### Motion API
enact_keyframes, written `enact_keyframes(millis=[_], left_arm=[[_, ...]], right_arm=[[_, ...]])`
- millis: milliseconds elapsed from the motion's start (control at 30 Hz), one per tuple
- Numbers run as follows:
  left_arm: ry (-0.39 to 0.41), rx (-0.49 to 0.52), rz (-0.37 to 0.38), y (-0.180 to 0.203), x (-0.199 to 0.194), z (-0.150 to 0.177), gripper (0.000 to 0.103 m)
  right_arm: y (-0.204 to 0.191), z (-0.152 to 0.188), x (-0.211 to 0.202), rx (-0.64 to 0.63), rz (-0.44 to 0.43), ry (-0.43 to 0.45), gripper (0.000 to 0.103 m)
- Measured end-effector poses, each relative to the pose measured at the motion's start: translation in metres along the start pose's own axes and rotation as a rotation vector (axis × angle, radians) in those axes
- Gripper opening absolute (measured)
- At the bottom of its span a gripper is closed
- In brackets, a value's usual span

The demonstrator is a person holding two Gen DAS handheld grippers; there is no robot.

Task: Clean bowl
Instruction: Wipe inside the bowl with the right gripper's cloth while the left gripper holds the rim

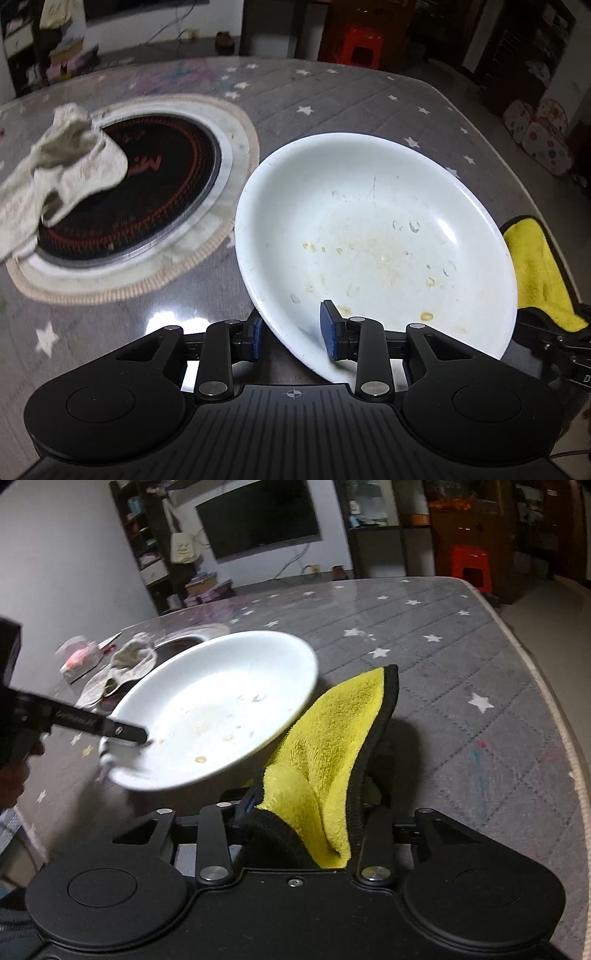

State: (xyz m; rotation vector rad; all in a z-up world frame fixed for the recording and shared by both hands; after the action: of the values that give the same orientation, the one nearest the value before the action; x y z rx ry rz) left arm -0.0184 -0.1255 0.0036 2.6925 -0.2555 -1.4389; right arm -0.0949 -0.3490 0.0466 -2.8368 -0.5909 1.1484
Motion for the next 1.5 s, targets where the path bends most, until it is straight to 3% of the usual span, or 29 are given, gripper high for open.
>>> enact_keyframes(millis=[267, 533, 667, 833, 1033, 1133, 1467, 1500], left_arm=[[-0.004, 0.048, -0.006, -0.004, 0.018, -0.02, 0.034], [0.0, 0.184, -0.046, 0.004, 0.037, -0.045, 0.038], [-0.004, 0.2, -0.048, 0.004, 0.044, -0.054, 0.038], [-0.009, 0.168, -0.047, 0.001, 0.048, -0.06, 0.038], [-0.008, 0.095, -0.042, -0.006, 0.033, -0.049, 0.038], [-0.006, 0.062, -0.029, -0.005, 0.023, -0.042, 0.04], [-0.016, -0.097, -0.002, -0.004, 0.006, -0.019, 0.041], [-0.014, -0.11, -0.003, -0.004, 0.005, -0.018, 0.041]], right_arm=[[0.002, -0.006, 0.011, -0.065, 0.002, 0.021, 0.034], [0.007, -0.023, 0.028, -0.18, 0.015, 0.059, 0.034], [0.018, -0.032, 0.038, -0.214, 0.015, 0.071, 0.034], [0.035, -0.038, 0.043, -0.163, -0.003, 0.078, 0.04], [0.035, -0.033, 0.023, -0.143, 0.033, 0.097, 0.049], [0.037, -0.032, 0.009, -0.086, 0.016, 0.127, 0.059], [0.055, -0.03, -0.016, 0.101, 0.06, 0.222, 0.059], [0.058, -0.03, -0.017, 0.124, 0.062, 0.232, 0.054]])
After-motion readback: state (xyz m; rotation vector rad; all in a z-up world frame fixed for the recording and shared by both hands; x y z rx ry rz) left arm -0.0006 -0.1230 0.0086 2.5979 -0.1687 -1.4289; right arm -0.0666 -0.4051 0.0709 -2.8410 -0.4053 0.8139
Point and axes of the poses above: each gripper's, at about its wrist camera, not at the fingertips, and x roughly the way its jaws point, y to its right, z to its underside, the point moved 5 cm from there along x, roughly the way its jaws point, and after that the axes turned 6 degrees about -x, right-handed, at the moved point
